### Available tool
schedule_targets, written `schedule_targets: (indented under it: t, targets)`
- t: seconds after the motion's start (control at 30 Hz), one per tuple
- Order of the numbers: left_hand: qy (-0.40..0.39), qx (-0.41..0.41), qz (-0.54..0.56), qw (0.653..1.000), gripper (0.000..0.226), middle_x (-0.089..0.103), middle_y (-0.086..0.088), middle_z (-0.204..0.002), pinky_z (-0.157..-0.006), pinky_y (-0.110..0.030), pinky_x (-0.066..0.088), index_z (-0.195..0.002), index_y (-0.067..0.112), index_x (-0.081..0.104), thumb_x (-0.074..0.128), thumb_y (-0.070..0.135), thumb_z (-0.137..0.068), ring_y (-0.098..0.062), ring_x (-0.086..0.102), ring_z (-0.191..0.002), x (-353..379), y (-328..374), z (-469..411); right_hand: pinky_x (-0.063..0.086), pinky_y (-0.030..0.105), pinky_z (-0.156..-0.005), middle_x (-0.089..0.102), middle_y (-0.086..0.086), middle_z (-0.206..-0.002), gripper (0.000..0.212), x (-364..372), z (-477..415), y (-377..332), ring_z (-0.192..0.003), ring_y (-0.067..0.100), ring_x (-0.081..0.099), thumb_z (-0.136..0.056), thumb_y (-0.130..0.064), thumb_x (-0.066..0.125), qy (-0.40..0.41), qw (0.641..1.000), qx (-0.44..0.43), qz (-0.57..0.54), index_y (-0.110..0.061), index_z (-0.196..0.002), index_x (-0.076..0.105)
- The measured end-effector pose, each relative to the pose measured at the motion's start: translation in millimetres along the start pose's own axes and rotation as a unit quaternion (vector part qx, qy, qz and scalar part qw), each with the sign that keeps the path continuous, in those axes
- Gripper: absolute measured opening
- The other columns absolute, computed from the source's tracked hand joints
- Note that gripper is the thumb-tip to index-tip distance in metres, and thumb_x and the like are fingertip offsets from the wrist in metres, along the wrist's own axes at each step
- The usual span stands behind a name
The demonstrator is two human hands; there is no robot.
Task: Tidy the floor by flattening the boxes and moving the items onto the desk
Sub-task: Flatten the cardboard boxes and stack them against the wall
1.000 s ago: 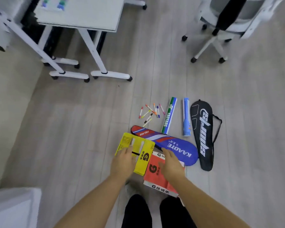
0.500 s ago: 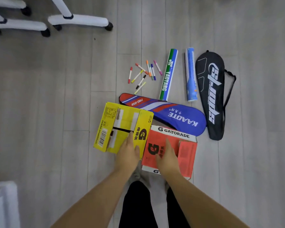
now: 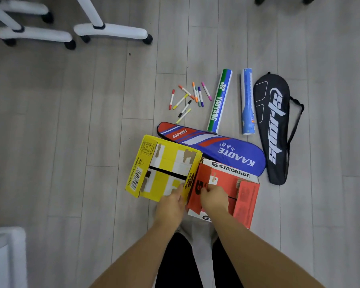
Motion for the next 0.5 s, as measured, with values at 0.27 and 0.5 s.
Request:
schedule_targets:
  t: [0.27, 0.5]
  targets:
    - [-0.034, 0.056, 0.019, 0.998, 0.051, 0.061, -0.015, -0.134, -0.09, -0.043, 0.055, -0.153, 0.044, 0.029, 0.041, 0.031, -0.106, -0.039, 0.057, -0.123, 20, 4, 6, 0.056, 0.041, -0.076, 0.071, 0.007, -0.084, 0.047, 10, 3, -18, -0.081, 0.026, 0.067, -0.096, -0.048, 0.038, -0.069, 0.989, -0.041, -0.126, -0.013, -0.086, 0.067]
    - [-0.055, 0.074, 0.099, 0.991, 0.045, 0.068, -0.002, -0.125, -0.095, -0.04, 0.052, -0.147, 0.039, 0.045, 0.039, 0.021, -0.106, -0.027, 0.059, -0.121, 7, -7, 17, 0.051, 0.033, -0.059, 0.068, 0.008, -0.074, 0.025, 19, 2, -21, -0.067, 0.025, 0.063, -0.094, -0.03, 0.049, -0.034, 0.996, -0.072, -0.03, -0.011, -0.085, 0.064]
Point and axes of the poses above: each hand's wrist, its own z-axis away from the middle knuckle, its own x-axis out of the palm, y = z × x, the point moved 1 cm from there along -z, towards the middle knuckle
